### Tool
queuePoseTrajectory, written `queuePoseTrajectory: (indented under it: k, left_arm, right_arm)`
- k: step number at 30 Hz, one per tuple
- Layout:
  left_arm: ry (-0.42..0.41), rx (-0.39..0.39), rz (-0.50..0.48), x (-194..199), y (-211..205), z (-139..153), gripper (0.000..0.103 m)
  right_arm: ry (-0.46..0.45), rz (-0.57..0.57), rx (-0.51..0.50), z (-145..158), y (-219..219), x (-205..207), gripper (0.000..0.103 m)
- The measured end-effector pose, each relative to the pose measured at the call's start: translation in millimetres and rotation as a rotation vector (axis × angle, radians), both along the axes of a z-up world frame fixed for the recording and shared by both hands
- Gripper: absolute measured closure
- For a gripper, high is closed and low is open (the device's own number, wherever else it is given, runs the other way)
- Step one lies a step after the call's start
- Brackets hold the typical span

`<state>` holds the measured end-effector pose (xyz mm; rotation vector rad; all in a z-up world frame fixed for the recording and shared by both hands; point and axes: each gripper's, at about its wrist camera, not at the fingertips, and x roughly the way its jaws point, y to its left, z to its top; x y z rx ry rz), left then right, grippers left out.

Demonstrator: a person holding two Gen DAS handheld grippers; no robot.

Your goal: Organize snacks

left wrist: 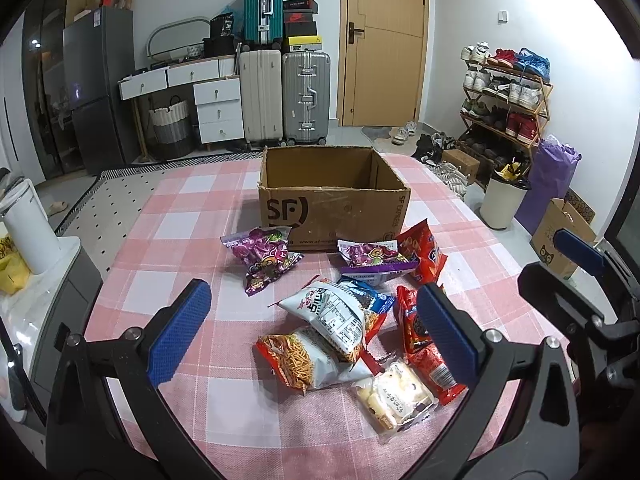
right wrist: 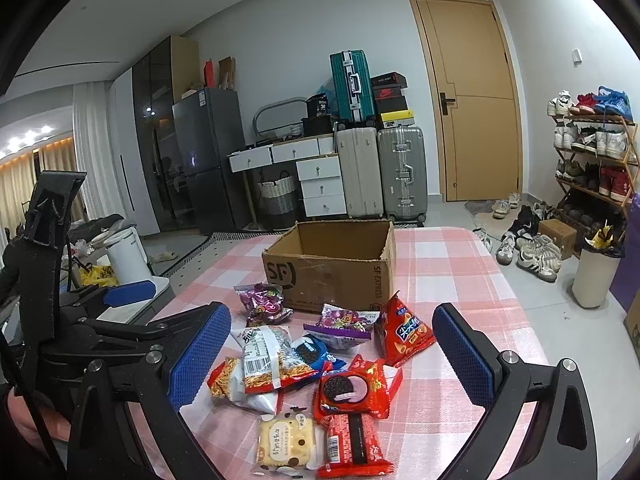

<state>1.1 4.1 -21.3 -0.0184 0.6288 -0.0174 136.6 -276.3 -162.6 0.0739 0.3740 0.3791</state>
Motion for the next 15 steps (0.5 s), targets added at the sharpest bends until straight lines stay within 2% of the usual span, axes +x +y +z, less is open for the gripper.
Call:
queuePoseTrajectory:
  k: [7, 15]
  left_arm:
    - [0.043, -0.06, -0.018, 12.7, 16.6, -12.9, 0.001]
    - [0.137, -0.143, -0.038, 30.2, 48.8, -49.1, 0.001]
  right_arm:
    - [0.021, -0.003, 0.008, -9.7, -4.1, 7.6, 0.0]
    - [0.058, 0.017, 0.031, -29.0, -8.4, 24.8, 0.0]
